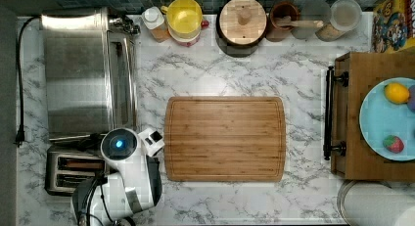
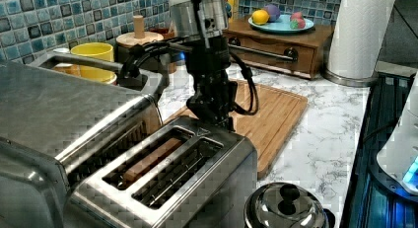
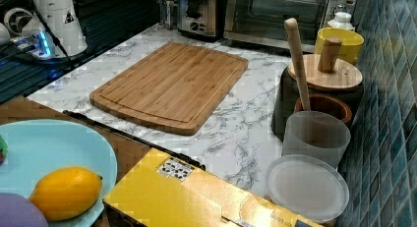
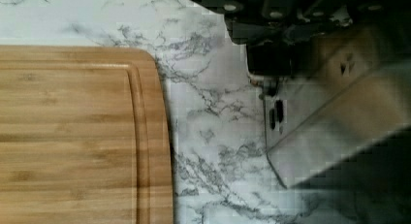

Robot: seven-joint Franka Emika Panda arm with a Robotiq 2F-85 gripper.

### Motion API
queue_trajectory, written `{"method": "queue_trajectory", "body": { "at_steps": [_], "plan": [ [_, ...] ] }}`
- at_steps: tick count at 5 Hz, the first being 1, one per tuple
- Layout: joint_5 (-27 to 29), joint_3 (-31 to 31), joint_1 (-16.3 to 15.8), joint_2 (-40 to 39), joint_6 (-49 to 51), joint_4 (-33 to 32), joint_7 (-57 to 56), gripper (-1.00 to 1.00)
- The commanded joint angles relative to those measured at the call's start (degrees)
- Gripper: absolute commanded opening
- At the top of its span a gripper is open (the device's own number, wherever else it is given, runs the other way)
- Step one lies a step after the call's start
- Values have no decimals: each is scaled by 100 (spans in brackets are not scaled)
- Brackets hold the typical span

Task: Turn on the toaster.

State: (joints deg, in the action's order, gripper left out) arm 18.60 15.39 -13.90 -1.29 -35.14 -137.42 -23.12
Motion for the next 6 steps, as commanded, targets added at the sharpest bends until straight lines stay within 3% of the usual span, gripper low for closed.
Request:
{"method": "queue_trajectory", "body": {
  "at_steps": [1,2,6],
  "plan": [
    [615,-430,-10,-164,-728,-543,-214,-100],
    [602,-253,167,-165,-732,-542,-204,-100],
    [603,-254,165,-165,-732,-543,-204,-100]
  ]
}}
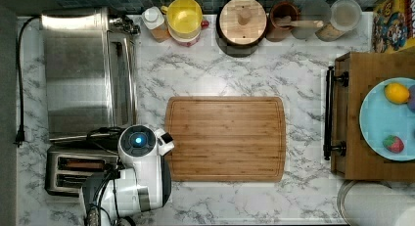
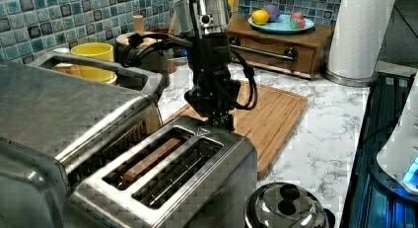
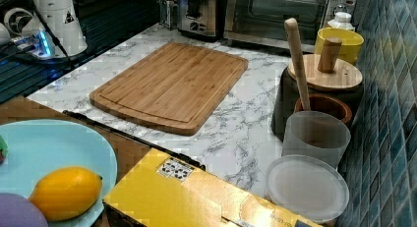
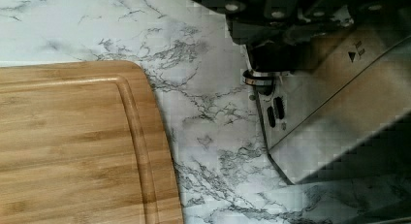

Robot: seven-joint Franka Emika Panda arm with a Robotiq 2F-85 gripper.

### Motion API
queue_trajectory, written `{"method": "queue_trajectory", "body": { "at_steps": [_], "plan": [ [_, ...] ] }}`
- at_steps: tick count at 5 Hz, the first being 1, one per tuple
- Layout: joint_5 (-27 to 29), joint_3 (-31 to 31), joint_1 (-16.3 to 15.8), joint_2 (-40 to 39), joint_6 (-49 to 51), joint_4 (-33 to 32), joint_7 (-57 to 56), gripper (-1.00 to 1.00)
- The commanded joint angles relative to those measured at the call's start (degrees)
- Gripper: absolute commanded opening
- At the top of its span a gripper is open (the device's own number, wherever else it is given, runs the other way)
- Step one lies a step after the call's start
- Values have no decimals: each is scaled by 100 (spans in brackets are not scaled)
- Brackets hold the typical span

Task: Turn on the toaster.

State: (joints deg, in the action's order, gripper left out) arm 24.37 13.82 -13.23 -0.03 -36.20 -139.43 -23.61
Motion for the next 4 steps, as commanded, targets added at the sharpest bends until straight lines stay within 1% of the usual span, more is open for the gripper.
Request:
{"method": "queue_trajectory", "body": {
  "at_steps": [1,2,3,4],
  "plan": [
    [28,-96,100,-292,-626,-343,-157,-100],
    [13,110,307,-294,-630,-342,-147,-100],
    [24,-40,157,-293,-627,-341,-154,-100],
    [26,-73,123,-292,-627,-343,-155,-100]
  ]
}}
